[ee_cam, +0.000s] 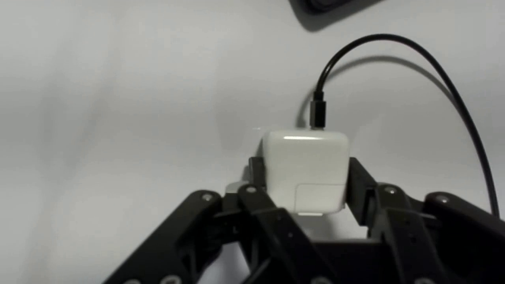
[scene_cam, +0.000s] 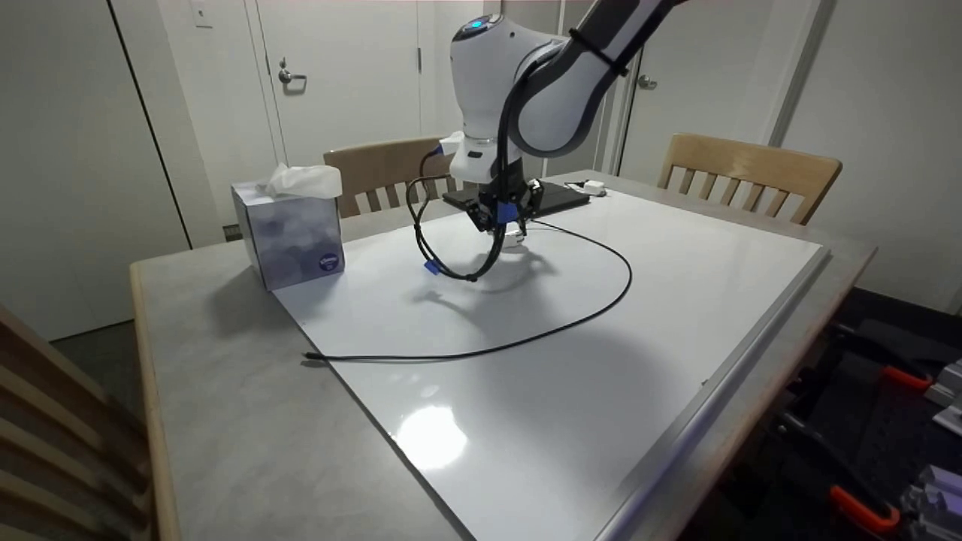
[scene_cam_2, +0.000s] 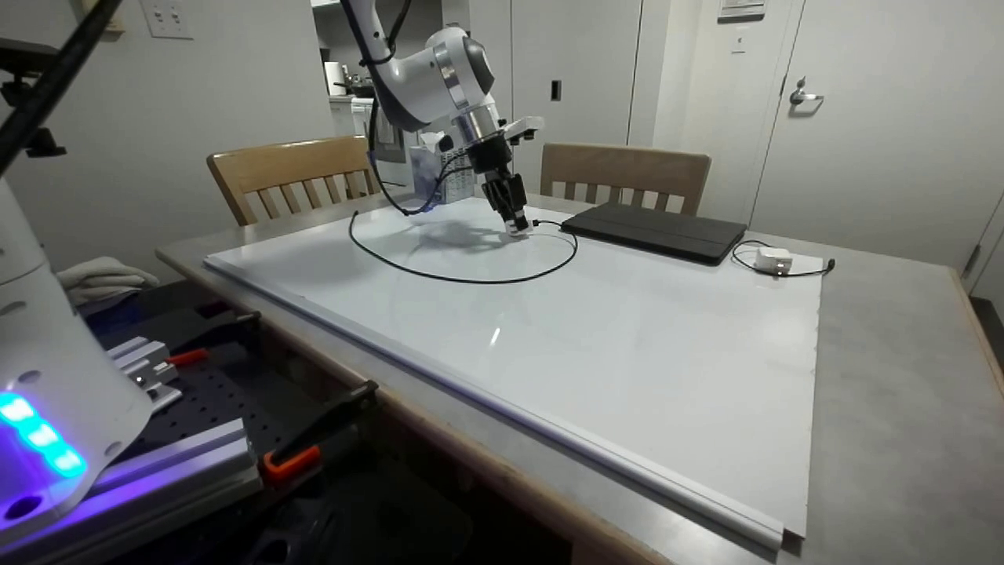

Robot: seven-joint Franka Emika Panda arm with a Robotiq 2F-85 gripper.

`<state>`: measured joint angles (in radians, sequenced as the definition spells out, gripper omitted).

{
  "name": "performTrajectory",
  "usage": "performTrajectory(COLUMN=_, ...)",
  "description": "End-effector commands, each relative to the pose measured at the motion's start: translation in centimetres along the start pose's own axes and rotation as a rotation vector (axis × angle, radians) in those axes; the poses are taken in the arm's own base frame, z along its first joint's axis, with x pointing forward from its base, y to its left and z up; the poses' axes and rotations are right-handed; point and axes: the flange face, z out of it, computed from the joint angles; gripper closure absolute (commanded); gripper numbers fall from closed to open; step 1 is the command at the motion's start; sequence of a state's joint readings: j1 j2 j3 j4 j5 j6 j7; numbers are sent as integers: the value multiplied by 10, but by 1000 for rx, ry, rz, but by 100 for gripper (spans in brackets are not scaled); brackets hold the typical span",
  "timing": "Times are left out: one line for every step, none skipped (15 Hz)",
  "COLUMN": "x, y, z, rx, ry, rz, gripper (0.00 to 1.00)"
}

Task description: Wind the charger

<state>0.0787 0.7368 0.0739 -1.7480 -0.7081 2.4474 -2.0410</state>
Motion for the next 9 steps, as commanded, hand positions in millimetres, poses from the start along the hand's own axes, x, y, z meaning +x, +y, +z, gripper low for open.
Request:
performTrajectory(x=27, y=14, z=-10, rx=-2, ry=-54, rz=-192, gripper=75)
performTrajectory(x=33, y=17, z=-13, rx=1, ry=-75, rz=-241, gripper=75)
performTrajectory(x=40, y=21, z=-15, rx=7, ry=-95, rz=-289, gripper=75)
performTrajectory(x=48, y=24, z=-17, rx=17, ry=-115, rz=-338, gripper=75)
performTrajectory(x=55, y=26, z=-19, rx=28, ry=-137, rz=-386, gripper=75)
performTrajectory(x=65, y=28, z=-23, rx=36, ry=-162, rz=-434, gripper=75)
performTrajectory(x=73, y=29, z=-26, rx=36, ry=-191, rz=-480, gripper=75)
performTrajectory(x=78, y=30, z=-30, rx=3, ry=-232, rz=-514, gripper=75)
performTrajectory(x=80, y=29, z=-37, rx=-44, ry=-255, rz=-493, gripper=75)
